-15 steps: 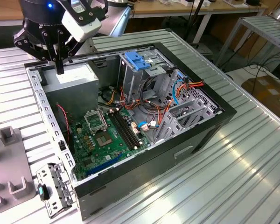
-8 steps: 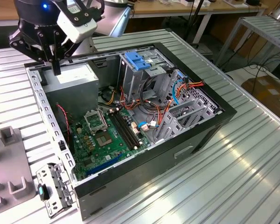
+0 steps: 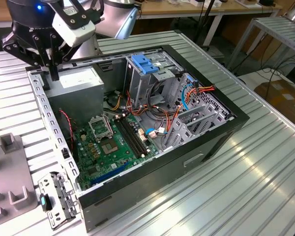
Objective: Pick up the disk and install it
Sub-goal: 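Reach for the disk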
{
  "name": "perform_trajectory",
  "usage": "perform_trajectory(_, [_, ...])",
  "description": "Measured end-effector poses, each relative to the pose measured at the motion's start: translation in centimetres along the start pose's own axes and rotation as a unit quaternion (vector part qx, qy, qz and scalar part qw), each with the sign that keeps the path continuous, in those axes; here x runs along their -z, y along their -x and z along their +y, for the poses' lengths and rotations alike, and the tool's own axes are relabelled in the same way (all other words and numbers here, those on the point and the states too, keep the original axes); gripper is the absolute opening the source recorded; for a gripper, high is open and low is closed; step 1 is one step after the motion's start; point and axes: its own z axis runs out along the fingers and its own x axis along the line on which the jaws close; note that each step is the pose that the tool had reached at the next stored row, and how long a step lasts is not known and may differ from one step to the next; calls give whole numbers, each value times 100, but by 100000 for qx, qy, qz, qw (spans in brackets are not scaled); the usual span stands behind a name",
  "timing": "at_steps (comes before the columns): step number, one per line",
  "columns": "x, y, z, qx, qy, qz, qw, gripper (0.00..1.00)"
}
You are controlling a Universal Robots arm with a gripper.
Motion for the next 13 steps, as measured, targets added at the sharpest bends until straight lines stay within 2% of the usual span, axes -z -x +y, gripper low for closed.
perform_trajectory(6, [-4, -56, -4, -2, -5, 1, 100000, 11])
perform_trajectory(13, [-11, -169, -14, 1, 0, -1, 100000, 11])
